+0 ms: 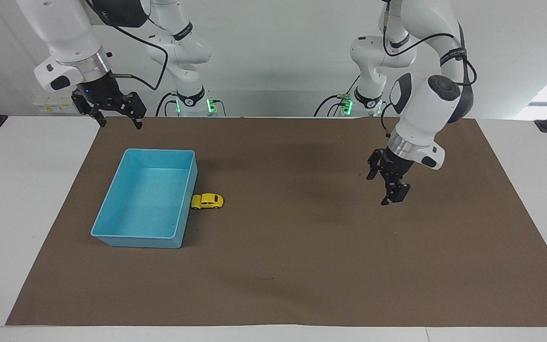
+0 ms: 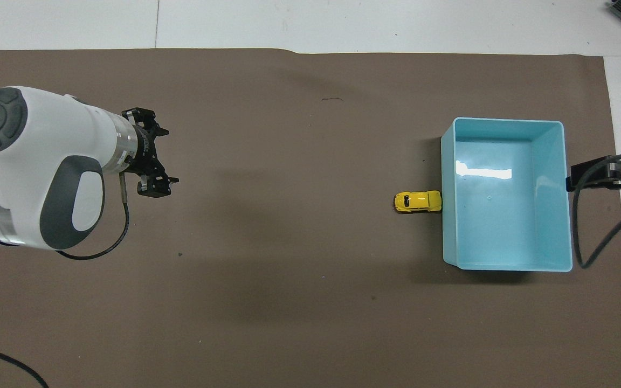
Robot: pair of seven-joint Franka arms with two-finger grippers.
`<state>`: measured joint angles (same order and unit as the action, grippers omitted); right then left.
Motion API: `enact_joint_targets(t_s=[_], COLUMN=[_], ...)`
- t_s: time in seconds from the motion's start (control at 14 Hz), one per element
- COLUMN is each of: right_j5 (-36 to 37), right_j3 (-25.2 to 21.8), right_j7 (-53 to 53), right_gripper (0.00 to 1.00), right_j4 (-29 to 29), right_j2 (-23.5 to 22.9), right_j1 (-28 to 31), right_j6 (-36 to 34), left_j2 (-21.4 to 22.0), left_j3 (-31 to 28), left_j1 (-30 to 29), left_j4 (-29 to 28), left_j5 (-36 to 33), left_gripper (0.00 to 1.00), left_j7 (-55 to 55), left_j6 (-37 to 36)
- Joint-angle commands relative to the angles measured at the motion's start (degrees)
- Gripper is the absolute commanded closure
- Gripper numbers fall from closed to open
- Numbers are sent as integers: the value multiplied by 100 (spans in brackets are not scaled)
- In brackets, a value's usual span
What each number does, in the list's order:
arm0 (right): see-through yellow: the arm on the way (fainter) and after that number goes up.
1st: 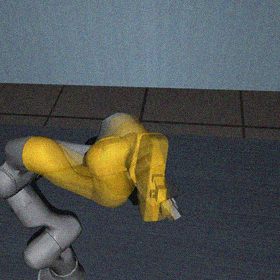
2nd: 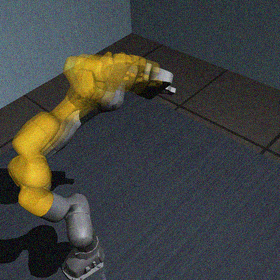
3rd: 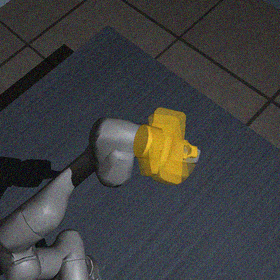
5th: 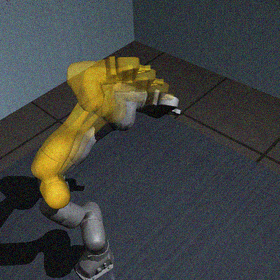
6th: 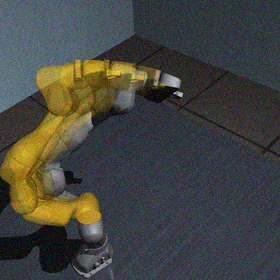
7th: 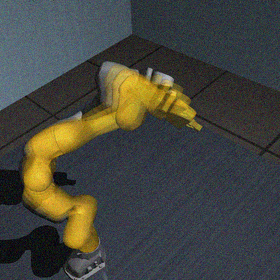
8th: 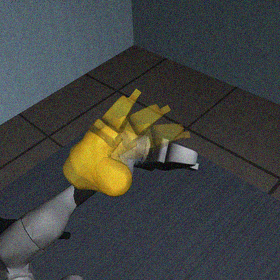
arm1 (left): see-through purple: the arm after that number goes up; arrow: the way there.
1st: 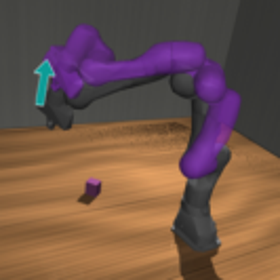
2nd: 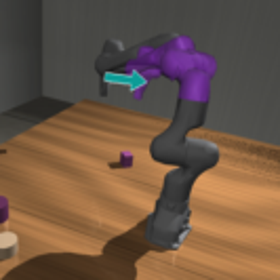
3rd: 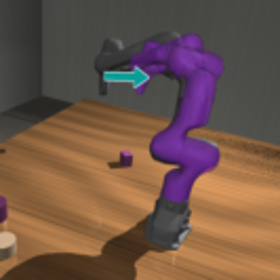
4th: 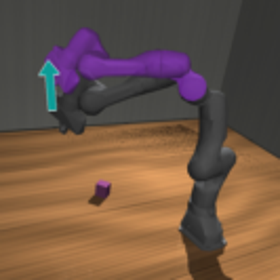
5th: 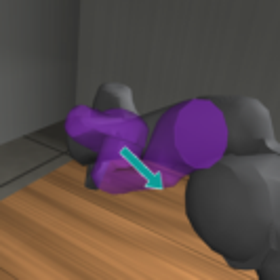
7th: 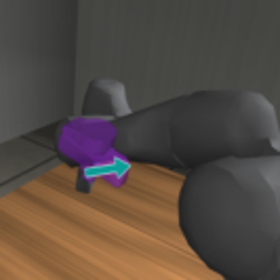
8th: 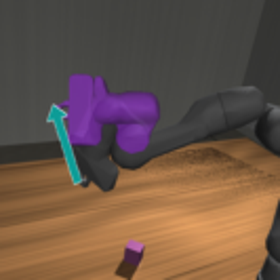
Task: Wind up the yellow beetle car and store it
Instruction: 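Retract the left gripper while the right gripper reaches over the box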
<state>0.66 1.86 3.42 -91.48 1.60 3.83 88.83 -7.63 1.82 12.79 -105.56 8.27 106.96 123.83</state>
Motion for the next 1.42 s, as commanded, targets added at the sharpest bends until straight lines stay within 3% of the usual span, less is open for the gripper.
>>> enact_joint_targets(t_s=[0.0,0.5,0.93,1.35], right_j5=[-57,-49,-66,-75], right_j3=[60,43,69,148], right_j7=[1,1,62,1677], right_gripper=[0,0,0,0], right_j4=[-36,-45,-168,-177], right_j2=[77,77,112,-125], right_j1=[57,92,-101,-435], right_j6=[-41,-41,55,292], left_j2=[95,209,376,482], left_j3=[64,47,29,3], left_j1=[-180,-408,-557,-742], left_j4=[281,756,757,721], left_j5=[-36,-36,-36,-333], left_gripper=[0,0,0,0], left_j7=[-866,-3590,-6376,-9339], left_j6=[-472,-1421,-1958,-2284])
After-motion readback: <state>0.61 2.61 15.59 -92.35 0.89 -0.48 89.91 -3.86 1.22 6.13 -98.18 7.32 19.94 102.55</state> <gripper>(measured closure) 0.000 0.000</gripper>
